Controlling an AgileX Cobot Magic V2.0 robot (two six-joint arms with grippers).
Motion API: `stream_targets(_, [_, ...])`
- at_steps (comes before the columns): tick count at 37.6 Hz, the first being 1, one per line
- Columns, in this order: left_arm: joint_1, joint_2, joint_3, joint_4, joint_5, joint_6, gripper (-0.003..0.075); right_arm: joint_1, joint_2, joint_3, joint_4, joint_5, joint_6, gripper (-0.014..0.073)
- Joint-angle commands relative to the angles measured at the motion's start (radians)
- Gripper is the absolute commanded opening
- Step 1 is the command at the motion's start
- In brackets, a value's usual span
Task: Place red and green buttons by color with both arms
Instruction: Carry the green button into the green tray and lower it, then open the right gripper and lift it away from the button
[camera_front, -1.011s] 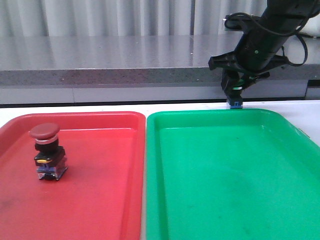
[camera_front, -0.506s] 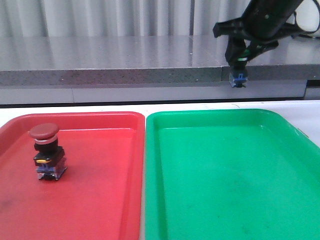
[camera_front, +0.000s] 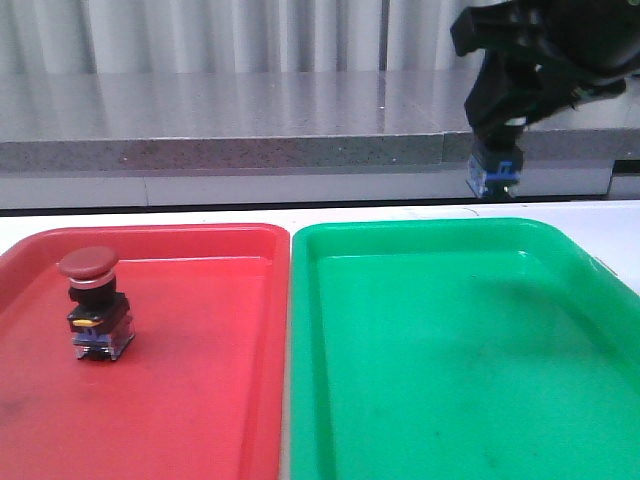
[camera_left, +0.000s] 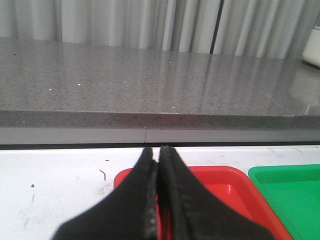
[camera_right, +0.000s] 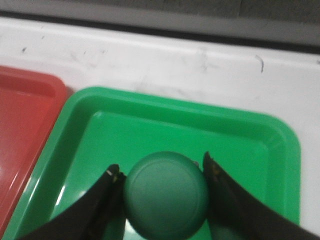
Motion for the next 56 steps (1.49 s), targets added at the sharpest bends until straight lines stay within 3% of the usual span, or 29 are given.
stream_targets(1, [0.003, 0.01, -0.029, -0.011, -0.085, 0.001, -0.002, 0.034, -0.1, 0.08, 0.043, -0.108, -0.001, 0.0193])
stream_targets(10, [0.003, 0.01, -0.029, -0.011, -0.085, 0.001, -0.002, 0.088, -0.092, 0.215, 0.065, -0.187, -0.001, 0.0193])
stream_targets(18, [0.003, 0.01, -0.029, -0.011, -0.085, 0.001, -0.002, 0.088, -0.02, 0.218, 0.205, -0.263, -0.001, 0.0193])
stream_targets(35, [0.003, 0.01, -0.029, -0.011, -0.085, 0.001, -0.002, 0.088, 0.046, 0.218, 0.208, -0.265, -0.001, 0.0198])
stream_targets(47, [0.003, 0.01, -0.029, -0.011, -0.085, 0.001, -0.002, 0.088, 0.046, 0.218, 0.206, -0.241, -0.002, 0.0448])
stream_targets(56, [0.003, 0.01, -0.029, -0.011, -0.085, 0.001, -0.002, 0.088, 0.035, 0.208, 0.206, -0.214, -0.002, 0.0553])
